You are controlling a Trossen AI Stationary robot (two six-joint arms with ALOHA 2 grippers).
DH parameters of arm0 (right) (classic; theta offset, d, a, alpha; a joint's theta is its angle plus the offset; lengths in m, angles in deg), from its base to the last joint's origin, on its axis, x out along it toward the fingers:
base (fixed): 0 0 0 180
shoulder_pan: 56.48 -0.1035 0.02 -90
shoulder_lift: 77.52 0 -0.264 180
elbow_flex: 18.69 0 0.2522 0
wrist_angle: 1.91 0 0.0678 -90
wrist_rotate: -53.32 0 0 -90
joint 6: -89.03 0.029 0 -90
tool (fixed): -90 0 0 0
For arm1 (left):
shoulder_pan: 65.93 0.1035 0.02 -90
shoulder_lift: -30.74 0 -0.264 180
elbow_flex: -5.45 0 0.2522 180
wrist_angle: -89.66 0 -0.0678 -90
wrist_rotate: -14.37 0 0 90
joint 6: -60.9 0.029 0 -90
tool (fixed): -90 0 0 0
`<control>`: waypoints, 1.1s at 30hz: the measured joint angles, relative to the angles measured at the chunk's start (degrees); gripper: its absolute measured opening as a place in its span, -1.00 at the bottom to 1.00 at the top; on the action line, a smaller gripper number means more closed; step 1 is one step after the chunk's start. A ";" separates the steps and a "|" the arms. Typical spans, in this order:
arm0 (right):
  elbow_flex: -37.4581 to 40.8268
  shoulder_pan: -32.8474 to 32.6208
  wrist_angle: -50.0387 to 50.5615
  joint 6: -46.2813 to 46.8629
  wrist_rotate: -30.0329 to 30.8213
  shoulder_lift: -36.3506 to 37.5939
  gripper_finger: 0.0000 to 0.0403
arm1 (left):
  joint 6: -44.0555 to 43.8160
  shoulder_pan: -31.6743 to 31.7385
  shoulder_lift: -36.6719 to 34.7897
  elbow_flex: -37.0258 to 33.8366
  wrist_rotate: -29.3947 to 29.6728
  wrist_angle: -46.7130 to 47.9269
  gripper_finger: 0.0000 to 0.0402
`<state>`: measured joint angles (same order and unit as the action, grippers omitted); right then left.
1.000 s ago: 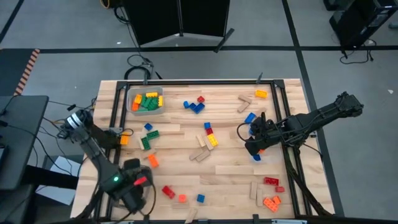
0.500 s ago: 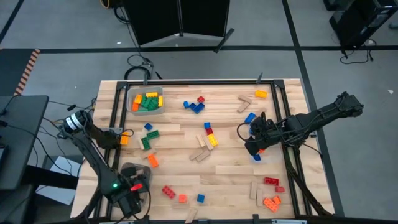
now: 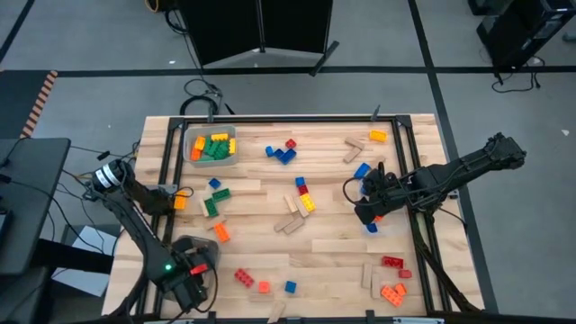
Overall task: Sort blocks by size
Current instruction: Put the small red game piece into the transparent bin
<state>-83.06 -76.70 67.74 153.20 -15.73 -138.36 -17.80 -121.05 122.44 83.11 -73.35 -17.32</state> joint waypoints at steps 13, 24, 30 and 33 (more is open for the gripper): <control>0.00 -0.02 3.95 2.08 -5.36 0.09 0.26 | 11.31 9.95 -3.06 7.59 8.95 9.16 -0.27; -10.27 -2.69 28.19 14.97 -8.69 0.11 0.18 | 35.39 18.95 -3.19 13.42 32.36 3.16 -0.27; -13.73 -9.16 29.71 28.61 -10.74 -0.43 0.17 | 44.79 22.58 -3.17 13.42 31.51 -5.94 -0.27; -13.73 -12.49 29.94 35.45 -15.69 -2.98 0.17 | 48.31 24.55 -3.17 13.42 30.73 -5.85 -0.27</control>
<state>-96.79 -89.19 97.68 188.65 -31.42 -141.34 30.51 -96.50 119.28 96.53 -42.62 -23.17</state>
